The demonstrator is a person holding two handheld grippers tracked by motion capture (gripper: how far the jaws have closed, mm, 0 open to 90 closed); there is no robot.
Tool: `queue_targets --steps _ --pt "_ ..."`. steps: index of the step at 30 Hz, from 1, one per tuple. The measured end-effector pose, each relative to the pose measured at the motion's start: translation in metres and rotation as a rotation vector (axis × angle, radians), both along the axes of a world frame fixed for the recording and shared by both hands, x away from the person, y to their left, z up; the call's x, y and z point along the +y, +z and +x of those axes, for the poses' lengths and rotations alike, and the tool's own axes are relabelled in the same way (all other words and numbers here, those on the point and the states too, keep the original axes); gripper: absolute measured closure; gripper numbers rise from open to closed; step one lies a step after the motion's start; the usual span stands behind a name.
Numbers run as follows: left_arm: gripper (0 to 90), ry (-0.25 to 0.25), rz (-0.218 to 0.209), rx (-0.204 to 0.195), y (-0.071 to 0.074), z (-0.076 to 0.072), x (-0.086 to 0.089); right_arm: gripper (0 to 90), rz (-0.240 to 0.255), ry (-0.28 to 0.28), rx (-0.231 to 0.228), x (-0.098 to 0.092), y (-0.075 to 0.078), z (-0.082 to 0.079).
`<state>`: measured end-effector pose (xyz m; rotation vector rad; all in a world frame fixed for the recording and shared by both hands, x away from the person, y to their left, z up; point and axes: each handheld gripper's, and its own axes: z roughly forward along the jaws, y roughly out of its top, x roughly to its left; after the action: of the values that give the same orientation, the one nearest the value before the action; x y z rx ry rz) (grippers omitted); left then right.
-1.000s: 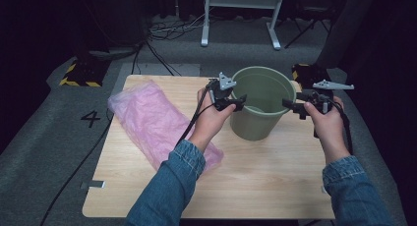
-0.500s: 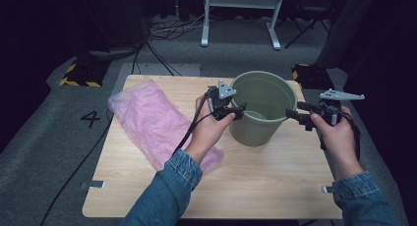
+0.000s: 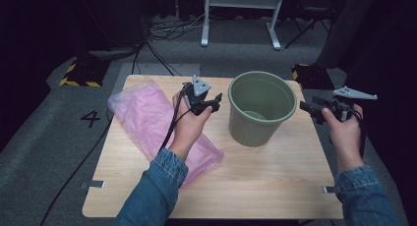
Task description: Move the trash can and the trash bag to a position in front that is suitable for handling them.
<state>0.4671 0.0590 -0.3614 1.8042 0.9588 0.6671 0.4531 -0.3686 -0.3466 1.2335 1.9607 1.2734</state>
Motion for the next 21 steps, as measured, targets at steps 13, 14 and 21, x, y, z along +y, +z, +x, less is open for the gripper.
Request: queue_targets --steps 13,14,21 --pt "48.6 -0.063 0.015 0.062 -0.061 0.048 -0.040 38.6 -0.097 -0.005 0.041 0.023 -0.057 0.059" --pt "51.9 -0.067 0.019 0.059 -0.060 0.046 -0.042 40.5 -0.101 -0.005 0.040 0.024 -0.058 0.059" --pt "52.1 -0.091 -0.013 0.090 -0.065 0.026 -0.038 44.7 -0.079 0.017 0.046 0.022 -0.066 0.039"
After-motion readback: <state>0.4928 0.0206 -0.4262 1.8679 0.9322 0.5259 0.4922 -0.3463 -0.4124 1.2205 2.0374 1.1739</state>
